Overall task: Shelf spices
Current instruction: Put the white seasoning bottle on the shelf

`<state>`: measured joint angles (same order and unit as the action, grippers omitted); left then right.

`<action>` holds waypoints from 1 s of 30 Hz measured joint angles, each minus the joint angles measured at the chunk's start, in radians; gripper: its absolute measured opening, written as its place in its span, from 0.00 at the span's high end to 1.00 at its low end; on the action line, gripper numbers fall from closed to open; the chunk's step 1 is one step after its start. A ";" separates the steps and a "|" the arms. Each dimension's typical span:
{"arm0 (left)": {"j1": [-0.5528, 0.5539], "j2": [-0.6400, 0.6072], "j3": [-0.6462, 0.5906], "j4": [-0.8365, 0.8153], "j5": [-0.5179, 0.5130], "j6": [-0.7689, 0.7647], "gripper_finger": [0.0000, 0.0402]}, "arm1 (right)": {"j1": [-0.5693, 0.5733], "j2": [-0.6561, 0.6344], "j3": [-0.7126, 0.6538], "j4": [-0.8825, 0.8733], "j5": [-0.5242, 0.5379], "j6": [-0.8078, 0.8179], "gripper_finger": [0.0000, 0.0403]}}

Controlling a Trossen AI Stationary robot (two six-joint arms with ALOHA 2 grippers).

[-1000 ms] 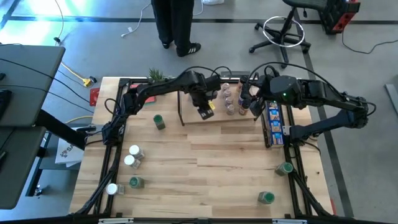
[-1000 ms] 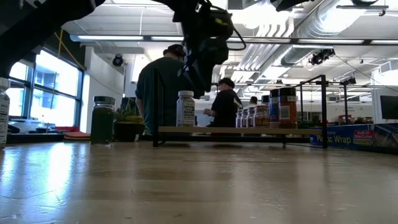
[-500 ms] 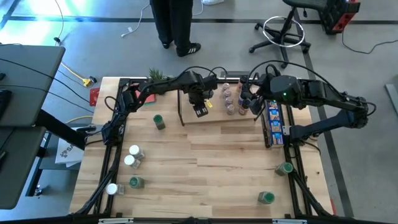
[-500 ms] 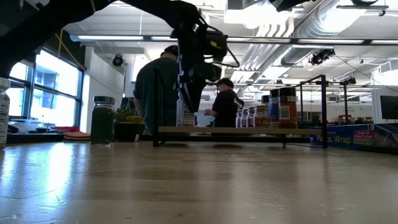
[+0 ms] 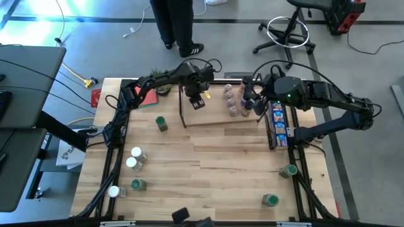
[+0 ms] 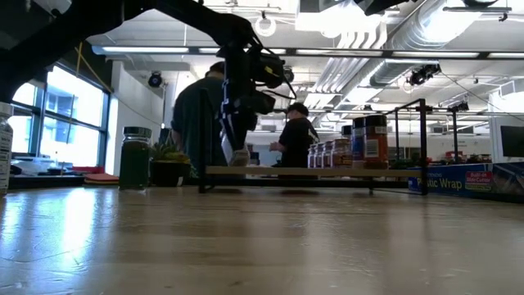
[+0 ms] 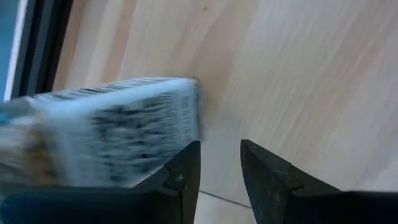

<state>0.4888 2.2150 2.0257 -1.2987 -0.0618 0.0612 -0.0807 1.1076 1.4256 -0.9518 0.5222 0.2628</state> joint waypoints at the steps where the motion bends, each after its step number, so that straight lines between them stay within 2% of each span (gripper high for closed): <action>1: 0.002 0.000 0.000 -0.004 -0.001 0.003 0.73 | 0.000 0.000 0.000 0.000 0.003 -0.001 0.32; 7: 0.004 -0.002 0.000 -0.017 -0.057 0.034 0.73 | -0.004 0.000 0.000 0.000 0.028 -0.002 0.32; 16: -0.001 -0.011 0.004 -0.024 -0.047 0.047 0.73 | -0.046 0.000 0.000 0.000 0.026 -0.028 0.32; 20: -0.002 -0.020 0.069 -0.047 -0.036 0.016 0.73 | -0.064 0.000 0.000 0.000 0.023 -0.046 0.32; 27: 0.027 -0.024 0.273 -0.060 -0.039 -0.027 0.73 | -0.115 0.000 0.000 0.000 -0.016 -0.090 0.32; 30: 0.058 -0.025 0.319 -0.043 0.021 -0.033 0.73 | -0.140 0.000 0.000 0.000 -0.058 -0.092 0.32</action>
<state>0.5468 2.1902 2.3444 -1.3418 -0.0411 0.0284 -0.2204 1.1072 1.4256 -0.9520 0.4638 0.1707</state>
